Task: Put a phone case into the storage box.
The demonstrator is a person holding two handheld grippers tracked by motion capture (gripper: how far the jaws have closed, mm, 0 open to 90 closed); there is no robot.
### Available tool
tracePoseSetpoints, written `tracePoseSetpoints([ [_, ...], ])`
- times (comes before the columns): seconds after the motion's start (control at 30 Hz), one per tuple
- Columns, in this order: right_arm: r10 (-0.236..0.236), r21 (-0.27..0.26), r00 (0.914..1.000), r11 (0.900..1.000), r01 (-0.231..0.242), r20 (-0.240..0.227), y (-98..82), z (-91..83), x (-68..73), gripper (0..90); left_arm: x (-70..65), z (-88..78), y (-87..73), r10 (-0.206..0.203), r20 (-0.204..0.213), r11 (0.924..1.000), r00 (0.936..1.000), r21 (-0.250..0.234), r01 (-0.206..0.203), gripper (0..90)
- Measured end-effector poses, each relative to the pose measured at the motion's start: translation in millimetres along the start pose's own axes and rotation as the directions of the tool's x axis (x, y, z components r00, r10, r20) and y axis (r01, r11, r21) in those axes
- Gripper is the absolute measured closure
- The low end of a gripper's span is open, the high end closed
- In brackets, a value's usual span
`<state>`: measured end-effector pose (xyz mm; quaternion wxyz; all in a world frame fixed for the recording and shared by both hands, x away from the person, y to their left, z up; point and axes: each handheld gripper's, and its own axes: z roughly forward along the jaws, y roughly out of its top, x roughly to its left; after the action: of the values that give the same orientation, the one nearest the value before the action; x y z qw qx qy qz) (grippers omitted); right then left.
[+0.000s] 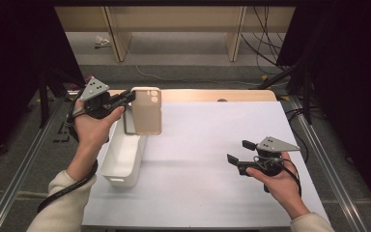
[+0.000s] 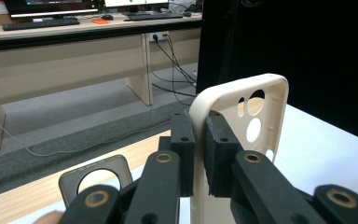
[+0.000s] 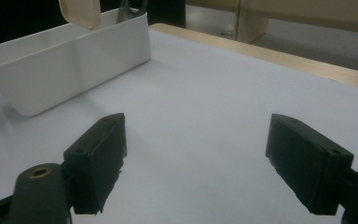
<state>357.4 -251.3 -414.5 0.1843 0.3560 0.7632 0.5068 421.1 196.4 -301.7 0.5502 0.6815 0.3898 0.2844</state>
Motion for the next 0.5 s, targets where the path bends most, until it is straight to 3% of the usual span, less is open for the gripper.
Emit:
tracePoseSetpoints([
  [0.5, -0.008, 0.007, 0.9999, 1.000, 0.008, -0.006, -1.4, -1.4, 2.2, 20.9, 6.2, -2.0, 1.4, 0.005, -0.013, 1.0000, 0.9999, -0.001, -0.005, 83.2],
])
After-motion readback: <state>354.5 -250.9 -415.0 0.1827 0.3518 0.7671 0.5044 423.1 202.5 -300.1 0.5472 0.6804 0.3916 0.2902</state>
